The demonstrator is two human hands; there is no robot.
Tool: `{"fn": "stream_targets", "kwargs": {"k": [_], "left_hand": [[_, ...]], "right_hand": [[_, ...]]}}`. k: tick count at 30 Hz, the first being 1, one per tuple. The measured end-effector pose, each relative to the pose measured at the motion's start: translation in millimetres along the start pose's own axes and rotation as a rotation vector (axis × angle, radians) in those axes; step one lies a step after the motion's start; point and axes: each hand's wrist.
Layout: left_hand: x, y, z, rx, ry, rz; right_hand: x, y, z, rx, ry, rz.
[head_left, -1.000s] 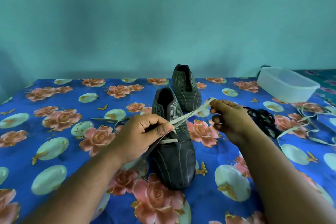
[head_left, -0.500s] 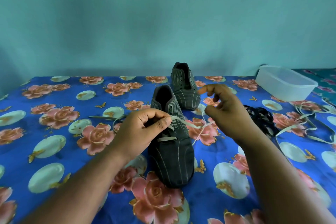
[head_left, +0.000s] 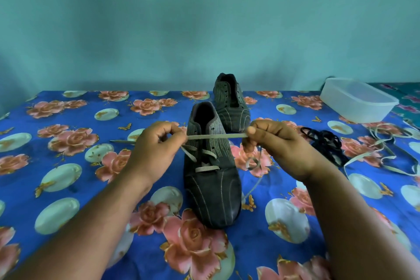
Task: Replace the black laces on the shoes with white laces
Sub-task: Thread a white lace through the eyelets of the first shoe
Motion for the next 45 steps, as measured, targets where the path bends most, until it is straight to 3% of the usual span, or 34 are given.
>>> {"fn": "stream_targets", "kwargs": {"k": [2,7,12,15,19,22,25,28,31,35,39,42,45], "left_hand": [[1,-1,-1,-0.006,0.011,-0.005],[-9,-11,-12,-0.374,0.323,0.187],[-18,-8,-12,-0.490,0.423,0.139],[-5,0,-1,-0.443,0.501,0.032],[32,17,18,-0.046,0.509,-0.215],[43,19,26,0.120,0.534,-0.232],[35,14,21,-0.074,0.626,-0.206],[11,-3,-6,-0.348,0.462,-0.016],[-9,-11,-27,-0.442,0.547,0.140],[-7,-8,-36,-0.402,0.560,0.144],[23,5,-29,-0.274,0.672,0.083],[45,13,-23,-0.181,0.721,0.198],[39,9,-30,-0.206,0.674,0.281]], "right_hand": [[0,1,0,0.031,0.034,-0.052],[-23,7,-3,0.009,-0.014,0.054],[-31,11,-1,-0.003,-0.051,0.091],[-28,9,1,-0.006,0.035,0.039],[-13,6,1,0.022,0.213,-0.140],[-9,4,2,0.031,0.325,-0.159],[-15,5,2,0.003,0.400,-0.090],[-21,5,2,-0.024,0.256,-0.039],[-25,7,7,-0.024,0.173,0.011],[-28,9,6,-0.026,0.147,0.051],[-13,6,2,-0.090,0.201,-0.026],[-2,5,0,-0.117,0.168,-0.128],[-7,6,-1,-0.127,0.132,-0.140]]}}
Point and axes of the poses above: each hand's wrist, its own y-axis towards the middle knuckle, its own x-axis out of the back of the hand, z = x × y, and after that the axes turned 8 degrees about z, right-handed
